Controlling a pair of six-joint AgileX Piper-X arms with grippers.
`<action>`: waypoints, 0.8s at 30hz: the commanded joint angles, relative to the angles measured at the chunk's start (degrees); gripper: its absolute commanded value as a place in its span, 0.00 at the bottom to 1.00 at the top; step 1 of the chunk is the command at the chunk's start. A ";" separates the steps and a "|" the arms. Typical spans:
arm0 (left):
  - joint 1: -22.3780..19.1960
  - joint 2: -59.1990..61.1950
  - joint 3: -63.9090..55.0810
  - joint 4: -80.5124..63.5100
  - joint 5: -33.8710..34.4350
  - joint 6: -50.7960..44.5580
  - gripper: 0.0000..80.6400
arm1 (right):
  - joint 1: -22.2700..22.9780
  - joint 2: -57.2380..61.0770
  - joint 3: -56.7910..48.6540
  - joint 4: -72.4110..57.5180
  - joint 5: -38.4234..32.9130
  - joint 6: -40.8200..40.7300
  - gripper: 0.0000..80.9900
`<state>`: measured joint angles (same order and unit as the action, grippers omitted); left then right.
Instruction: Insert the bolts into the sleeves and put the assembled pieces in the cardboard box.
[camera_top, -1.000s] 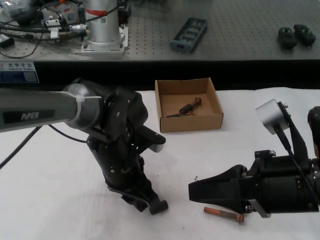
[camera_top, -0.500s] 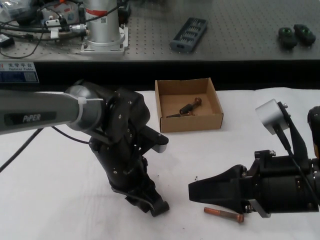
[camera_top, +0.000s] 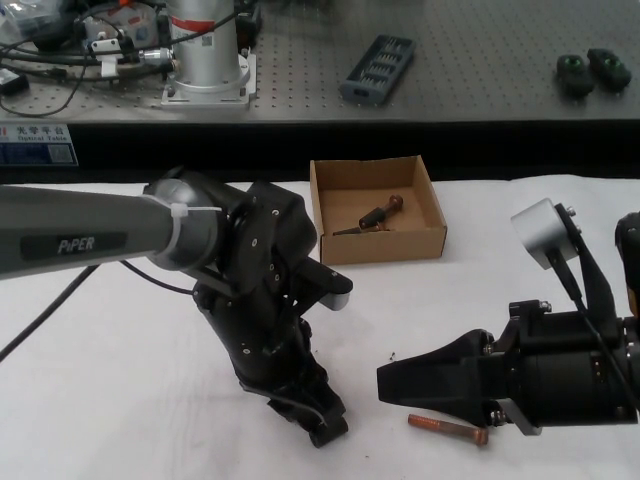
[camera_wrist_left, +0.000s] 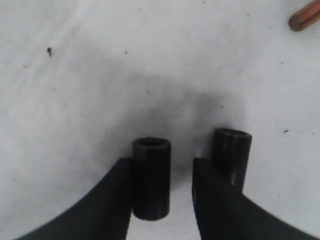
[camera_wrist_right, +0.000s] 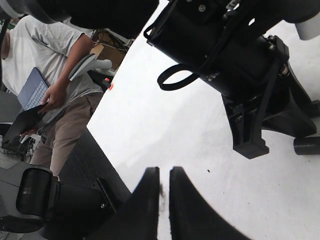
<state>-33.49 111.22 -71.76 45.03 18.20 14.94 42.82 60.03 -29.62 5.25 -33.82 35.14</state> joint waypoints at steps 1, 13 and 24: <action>-0.52 0.39 0.48 -1.67 -2.69 -1.76 0.36 | -0.28 -0.47 -0.45 -0.36 -0.56 -0.49 0.08; -0.52 0.39 0.48 -1.24 -3.54 -1.64 0.16 | -0.28 -0.47 -0.45 -0.36 -0.56 -0.49 0.08; 0.81 -5.29 0.48 -5.04 2.59 -5.83 0.16 | -0.40 -0.47 -0.45 -0.36 -0.30 -0.78 0.08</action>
<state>-33.48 109.77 -71.08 42.65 17.15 12.35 42.82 60.03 -29.62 5.25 -33.82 35.14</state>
